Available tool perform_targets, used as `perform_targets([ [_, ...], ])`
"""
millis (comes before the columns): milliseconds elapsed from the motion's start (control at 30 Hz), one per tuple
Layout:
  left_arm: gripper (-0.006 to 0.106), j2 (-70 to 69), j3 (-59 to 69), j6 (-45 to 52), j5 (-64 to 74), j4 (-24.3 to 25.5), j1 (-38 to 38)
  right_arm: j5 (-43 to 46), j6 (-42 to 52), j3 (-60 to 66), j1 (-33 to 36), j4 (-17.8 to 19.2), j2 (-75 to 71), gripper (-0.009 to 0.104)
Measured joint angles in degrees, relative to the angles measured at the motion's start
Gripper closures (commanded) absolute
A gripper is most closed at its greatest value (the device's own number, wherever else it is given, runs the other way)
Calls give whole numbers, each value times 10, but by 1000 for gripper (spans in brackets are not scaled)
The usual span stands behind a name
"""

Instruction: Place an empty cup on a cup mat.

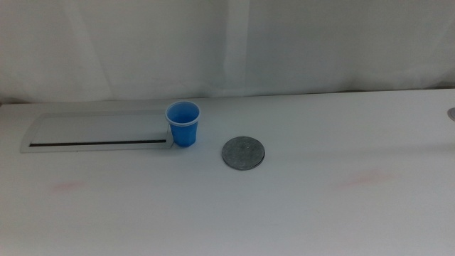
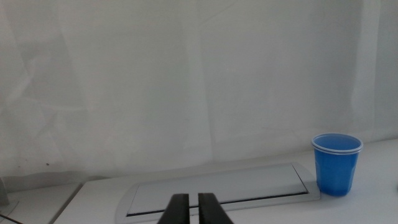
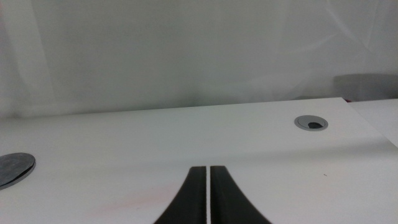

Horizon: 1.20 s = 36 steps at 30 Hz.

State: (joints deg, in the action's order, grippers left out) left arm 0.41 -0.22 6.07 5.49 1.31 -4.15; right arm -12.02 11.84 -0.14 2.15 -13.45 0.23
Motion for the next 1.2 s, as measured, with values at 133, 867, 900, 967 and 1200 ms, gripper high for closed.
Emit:
perform_targets([
  [133,99,0,0,-11,0,-2,0,0,-1,0,0,0,0,98],
  [867,8,0,0,-171,-49,-2,0,0,-2,0,0,0,0,98],
  [900,8,0,0,-177,-49,-2,0,0,-2,0,0,0,0,98],
  [967,8,0,-6,-184,-37,-2,0,0,-2,0,0,0,0,98],
  [1200,9,3,-125,-187,71,-2,0,0,-2,0,0,0,0,98],
])
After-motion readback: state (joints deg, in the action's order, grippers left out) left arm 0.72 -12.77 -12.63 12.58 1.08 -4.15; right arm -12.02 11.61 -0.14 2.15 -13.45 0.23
